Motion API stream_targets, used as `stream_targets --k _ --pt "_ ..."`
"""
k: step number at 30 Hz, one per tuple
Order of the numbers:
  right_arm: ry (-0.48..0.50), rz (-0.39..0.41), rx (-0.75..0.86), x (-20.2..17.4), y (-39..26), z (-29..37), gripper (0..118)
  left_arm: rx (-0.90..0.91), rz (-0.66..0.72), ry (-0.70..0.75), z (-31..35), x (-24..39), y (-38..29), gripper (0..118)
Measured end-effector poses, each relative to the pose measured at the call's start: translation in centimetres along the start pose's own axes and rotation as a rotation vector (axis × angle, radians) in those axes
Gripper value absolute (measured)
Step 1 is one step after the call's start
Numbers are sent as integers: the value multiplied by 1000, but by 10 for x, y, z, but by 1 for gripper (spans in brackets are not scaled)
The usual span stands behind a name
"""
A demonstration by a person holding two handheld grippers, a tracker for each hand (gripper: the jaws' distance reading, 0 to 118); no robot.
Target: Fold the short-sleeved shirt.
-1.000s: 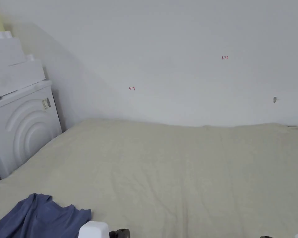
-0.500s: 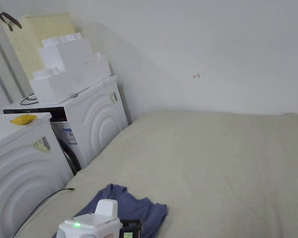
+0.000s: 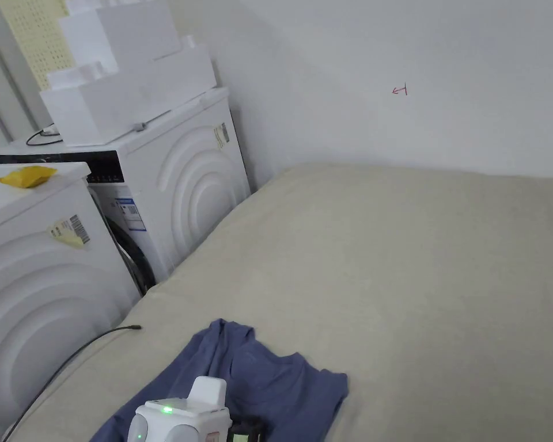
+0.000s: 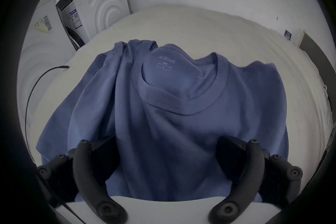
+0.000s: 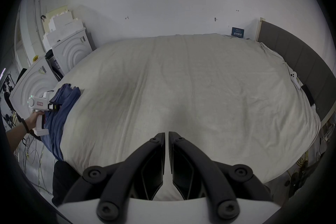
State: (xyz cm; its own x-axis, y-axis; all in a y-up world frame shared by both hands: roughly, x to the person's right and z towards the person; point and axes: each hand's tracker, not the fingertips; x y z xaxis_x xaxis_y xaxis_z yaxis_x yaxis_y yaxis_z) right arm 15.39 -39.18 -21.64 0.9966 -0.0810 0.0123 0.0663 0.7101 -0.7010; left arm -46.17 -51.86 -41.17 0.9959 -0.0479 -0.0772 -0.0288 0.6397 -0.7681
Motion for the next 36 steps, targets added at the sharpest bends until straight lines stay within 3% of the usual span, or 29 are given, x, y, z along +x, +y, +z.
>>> stream_targets --k 2,5,6,7,8,9,14,19,28,32,36 --pt "4 -14 -16 -1 0 -3 5 23 13 38 5 6 -3 98" --pt "26 -25 -34 -1 -3 -9 5 50 -5 22 12 9 -6 67" --pt "24 -26 -35 -2 -3 -9 5 51 3 25 14 9 -5 54" --pt "26 -24 -37 -2 -4 -9 5 60 24 30 18 11 -4 25" --pt "28 -22 -39 -2 -4 -9 5 50 38 52 18 10 -2 11" --pt "31 -22 -40 -2 -5 -9 5 40 30 92 18 9 -2 8" --pt "44 -36 -32 2 -7 -4 5 12 168 -1 19 -12 5 3" --pt "84 -60 -4 11 -10 -1 5 150 293 -31 82 -15 21 0" --pt "166 -130 57 24 -19 21 5 489 251 -26 240 -19 99 0" --pt "168 -179 109 37 -21 36 5 592 115 -37 291 2 154 0" --pt "142 -226 140 52 -28 46 5 604 0 -75 297 42 182 0"
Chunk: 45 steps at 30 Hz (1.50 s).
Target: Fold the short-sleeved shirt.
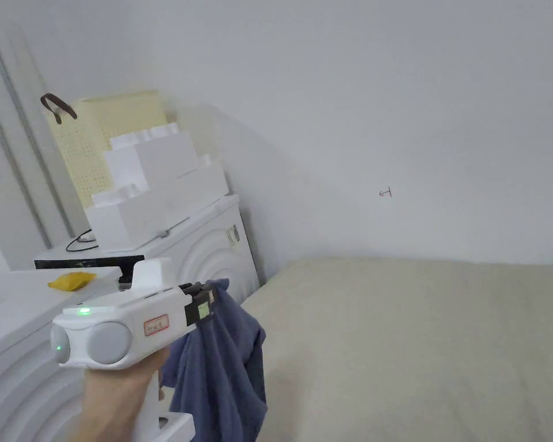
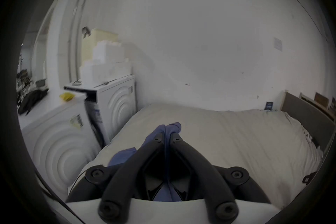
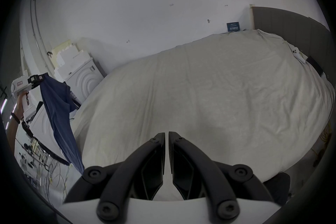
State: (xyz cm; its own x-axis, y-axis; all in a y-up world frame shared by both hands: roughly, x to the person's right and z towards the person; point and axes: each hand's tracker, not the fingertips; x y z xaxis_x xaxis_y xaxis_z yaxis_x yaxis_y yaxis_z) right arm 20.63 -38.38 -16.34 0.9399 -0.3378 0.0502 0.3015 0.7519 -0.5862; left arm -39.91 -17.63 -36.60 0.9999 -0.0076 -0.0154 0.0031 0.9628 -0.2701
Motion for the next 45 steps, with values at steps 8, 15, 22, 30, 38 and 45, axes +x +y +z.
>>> stream_targets --k 8,15,22,30,38,45 --pt "-62 -72 48 42 -5 30 5 -136 84 -386 -85 192 -101 0" --pt "-221 -155 82 99 -10 61 5 -336 43 -846 -99 444 -201 0" --pt "-317 -200 68 138 -21 77 5 -533 -73 -1098 -45 601 -280 0" --pt "-319 -146 60 137 -16 74 5 -499 -154 -957 -43 569 -285 75" --pt "-114 -19 120 87 15 56 5 -239 5 -643 -10 347 -162 85" --pt "-7 97 127 39 37 32 5 -53 137 -369 85 233 -150 84"
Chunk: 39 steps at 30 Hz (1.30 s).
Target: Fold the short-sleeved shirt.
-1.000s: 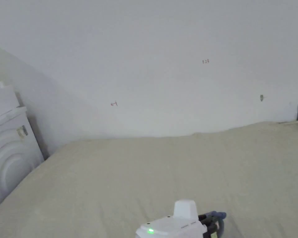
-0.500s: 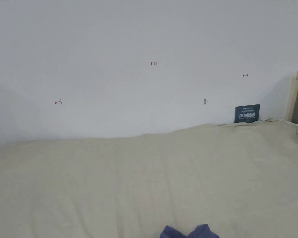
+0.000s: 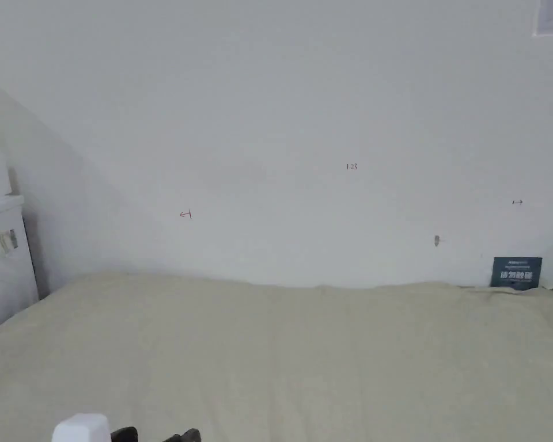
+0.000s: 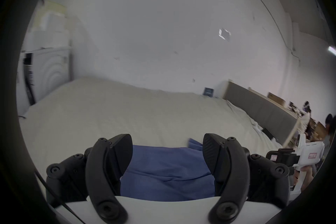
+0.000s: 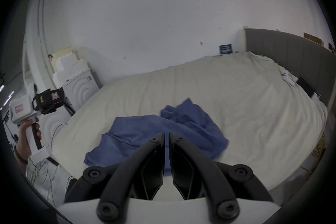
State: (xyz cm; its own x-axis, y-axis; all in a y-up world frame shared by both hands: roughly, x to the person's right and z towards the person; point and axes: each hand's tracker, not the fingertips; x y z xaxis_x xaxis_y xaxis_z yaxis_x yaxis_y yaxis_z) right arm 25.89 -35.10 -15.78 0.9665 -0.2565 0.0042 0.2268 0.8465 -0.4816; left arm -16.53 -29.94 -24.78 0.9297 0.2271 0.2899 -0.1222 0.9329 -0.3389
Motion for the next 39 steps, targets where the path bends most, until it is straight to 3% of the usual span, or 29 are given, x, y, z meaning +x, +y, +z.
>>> stream_targets --k 6,8,10,13,15,17,24,36,38,39 --pt "34 36 16 -22 0 -3 5 5 11 121 35 3 -26 80" --pt "37 40 17 -25 -3 -1 5 -3 15 124 41 7 -35 58" --pt "36 39 11 -26 -6 2 5 0 29 105 45 11 -44 28" --pt "124 -103 -15 -19 -15 12 5 -51 42 24 50 19 -57 10" --pt "85 -57 -12 -20 -21 18 5 -50 44 35 55 23 -67 2" --pt "10 21 -6 -22 -25 20 5 -44 37 41 60 29 -74 1" --pt "32 -3 -22 -20 -26 18 5 -69 30 28 56 34 -71 1" --pt "10 57 -56 -23 -29 12 5 -93 -29 67 28 28 -75 1" --pt "-1 50 -61 -19 -32 10 5 -157 -51 52 0 24 -65 8" --pt "-2 41 -67 -17 -32 9 5 -135 -61 67 -12 23 -63 19"
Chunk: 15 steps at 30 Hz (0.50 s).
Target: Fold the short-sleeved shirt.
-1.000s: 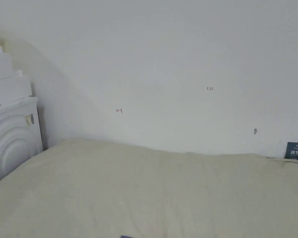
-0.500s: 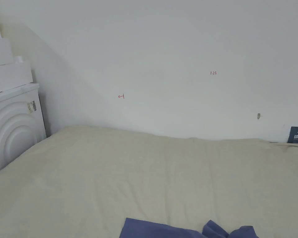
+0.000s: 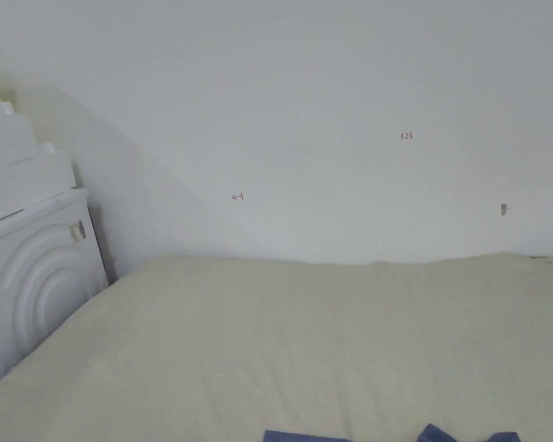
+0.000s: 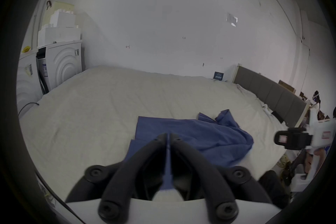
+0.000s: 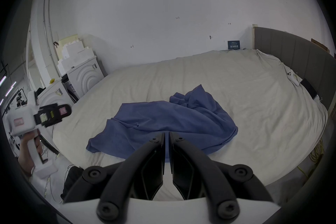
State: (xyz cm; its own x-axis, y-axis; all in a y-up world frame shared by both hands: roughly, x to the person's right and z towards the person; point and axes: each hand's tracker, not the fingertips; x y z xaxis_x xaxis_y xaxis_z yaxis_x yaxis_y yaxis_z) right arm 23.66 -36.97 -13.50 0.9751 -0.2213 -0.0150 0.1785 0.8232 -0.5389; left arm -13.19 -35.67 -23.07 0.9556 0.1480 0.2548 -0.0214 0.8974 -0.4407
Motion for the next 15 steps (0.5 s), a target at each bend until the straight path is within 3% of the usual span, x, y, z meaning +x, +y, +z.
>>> stream_targets --k 2,4,10,15 --pt "-6 -27 -11 7 -3 -4 5 -26 -49 11 -40 -6 10 65" --pt "-15 -40 -36 16 -5 -9 5 -71 -60 5 -83 -13 19 86" --pt "-80 -79 -104 44 -10 -32 5 -311 -58 9 -226 -34 17 87" --pt "-131 -128 -162 70 -14 -51 5 -428 -1 72 -306 -54 -1 84"
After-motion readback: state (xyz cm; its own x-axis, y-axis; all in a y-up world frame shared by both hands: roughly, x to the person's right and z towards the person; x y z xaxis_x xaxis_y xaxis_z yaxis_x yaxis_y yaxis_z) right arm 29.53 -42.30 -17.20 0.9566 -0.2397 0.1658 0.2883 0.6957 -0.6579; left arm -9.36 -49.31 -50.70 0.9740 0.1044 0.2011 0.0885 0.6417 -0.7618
